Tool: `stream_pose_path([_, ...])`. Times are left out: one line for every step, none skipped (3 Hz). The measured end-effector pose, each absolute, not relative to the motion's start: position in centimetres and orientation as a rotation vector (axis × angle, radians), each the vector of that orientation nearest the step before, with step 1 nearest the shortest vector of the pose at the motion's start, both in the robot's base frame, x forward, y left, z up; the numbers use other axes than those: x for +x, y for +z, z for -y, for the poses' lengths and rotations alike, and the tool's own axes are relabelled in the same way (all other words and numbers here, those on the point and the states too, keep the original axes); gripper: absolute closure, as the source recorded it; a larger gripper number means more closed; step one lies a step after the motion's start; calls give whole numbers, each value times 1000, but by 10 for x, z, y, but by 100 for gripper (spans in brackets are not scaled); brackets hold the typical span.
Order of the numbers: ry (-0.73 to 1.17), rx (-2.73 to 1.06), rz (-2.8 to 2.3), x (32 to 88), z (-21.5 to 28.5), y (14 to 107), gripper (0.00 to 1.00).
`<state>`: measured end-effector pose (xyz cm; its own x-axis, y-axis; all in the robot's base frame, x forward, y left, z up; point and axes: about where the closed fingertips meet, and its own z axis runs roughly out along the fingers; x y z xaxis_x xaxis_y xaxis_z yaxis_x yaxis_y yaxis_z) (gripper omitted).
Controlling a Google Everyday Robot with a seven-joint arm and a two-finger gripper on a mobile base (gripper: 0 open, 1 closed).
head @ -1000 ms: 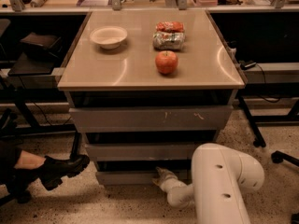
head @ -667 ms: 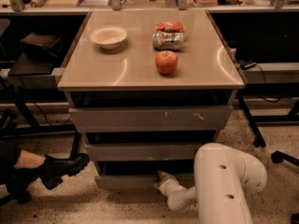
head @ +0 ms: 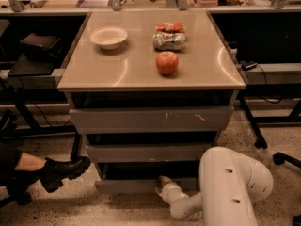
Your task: Open bottom drawer
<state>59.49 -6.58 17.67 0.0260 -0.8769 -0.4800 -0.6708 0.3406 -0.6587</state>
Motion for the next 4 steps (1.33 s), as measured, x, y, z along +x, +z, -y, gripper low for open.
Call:
stream_pose_path([-288, -1394, -1706, 593, 66, 181, 100])
stream_pose_path([-295, -1381, -1713, 578, 69, 179, 100])
stream_pose_path([-295, -1381, -1713, 577, 69, 183, 100])
stream_pose_path([-300, -1371, -1727, 557, 73, 181, 100])
